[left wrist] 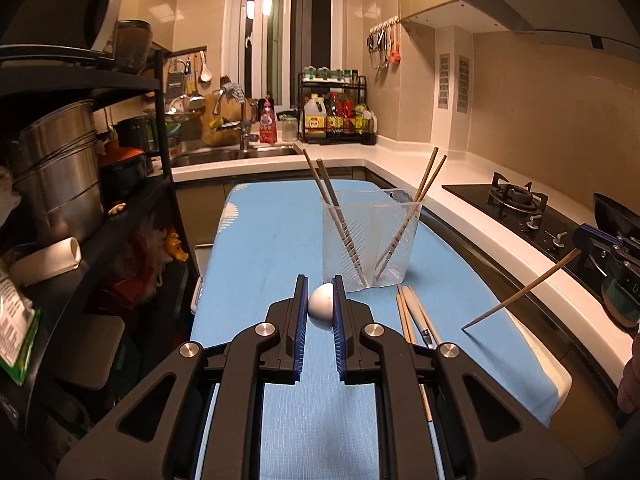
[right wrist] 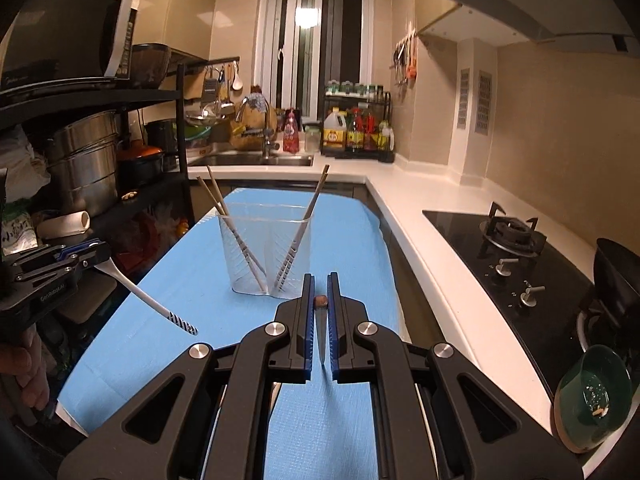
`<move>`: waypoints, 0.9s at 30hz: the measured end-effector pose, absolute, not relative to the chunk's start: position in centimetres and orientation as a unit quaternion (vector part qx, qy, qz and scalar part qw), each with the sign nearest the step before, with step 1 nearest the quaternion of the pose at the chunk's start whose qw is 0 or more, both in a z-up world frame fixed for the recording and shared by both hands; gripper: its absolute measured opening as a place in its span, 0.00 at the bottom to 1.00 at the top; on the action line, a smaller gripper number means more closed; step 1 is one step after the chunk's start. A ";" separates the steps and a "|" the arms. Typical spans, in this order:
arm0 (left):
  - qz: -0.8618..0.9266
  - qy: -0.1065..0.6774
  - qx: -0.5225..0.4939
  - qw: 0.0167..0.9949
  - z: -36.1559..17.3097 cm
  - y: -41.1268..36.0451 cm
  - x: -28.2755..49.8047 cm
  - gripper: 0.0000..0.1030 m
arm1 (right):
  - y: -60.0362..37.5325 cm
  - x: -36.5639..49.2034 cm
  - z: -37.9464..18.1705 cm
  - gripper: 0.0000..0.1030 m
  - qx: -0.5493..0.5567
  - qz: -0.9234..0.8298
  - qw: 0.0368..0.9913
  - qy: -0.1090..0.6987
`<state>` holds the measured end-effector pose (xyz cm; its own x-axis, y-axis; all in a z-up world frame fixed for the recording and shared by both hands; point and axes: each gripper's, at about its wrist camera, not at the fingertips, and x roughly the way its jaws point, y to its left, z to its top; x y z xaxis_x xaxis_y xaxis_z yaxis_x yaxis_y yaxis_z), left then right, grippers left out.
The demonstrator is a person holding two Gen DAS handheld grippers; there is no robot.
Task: Organize utensils
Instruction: 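Lift the spoon with the left gripper while the right gripper carries the chopstick over the container, then lower the spoon and chopstick into the clear container and open both grippers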
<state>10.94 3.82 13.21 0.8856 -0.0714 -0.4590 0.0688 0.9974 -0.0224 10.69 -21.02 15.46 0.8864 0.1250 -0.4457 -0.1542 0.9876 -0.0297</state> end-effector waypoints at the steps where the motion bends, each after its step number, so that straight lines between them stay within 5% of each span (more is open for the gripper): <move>1: -0.039 0.245 -0.004 0.969 13.7 3.9 11.5 0.11 | -21.2 11.4 15.9 0.06 -0.027 0.070 0.968 0.238; 8: -0.054 0.283 0.014 0.958 17.7 3.4 14.7 0.12 | -21.2 15.3 20.7 0.06 -0.001 0.082 0.958 0.274; 19: -0.082 0.250 0.007 0.965 26.7 3.1 20.8 0.12 | -17.6 20.3 31.5 0.06 -0.016 0.133 0.968 0.210; 27: -0.068 0.260 -0.005 0.963 25.8 2.2 28.4 0.12 | -14.1 26.4 29.9 0.06 -0.040 0.136 0.969 0.201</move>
<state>28.40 2.20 25.75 0.8550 -0.1344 -0.5009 0.1289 0.9906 -0.0457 26.41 -14.10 29.86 0.8822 0.2482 -0.4001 -0.2800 0.9597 -0.0220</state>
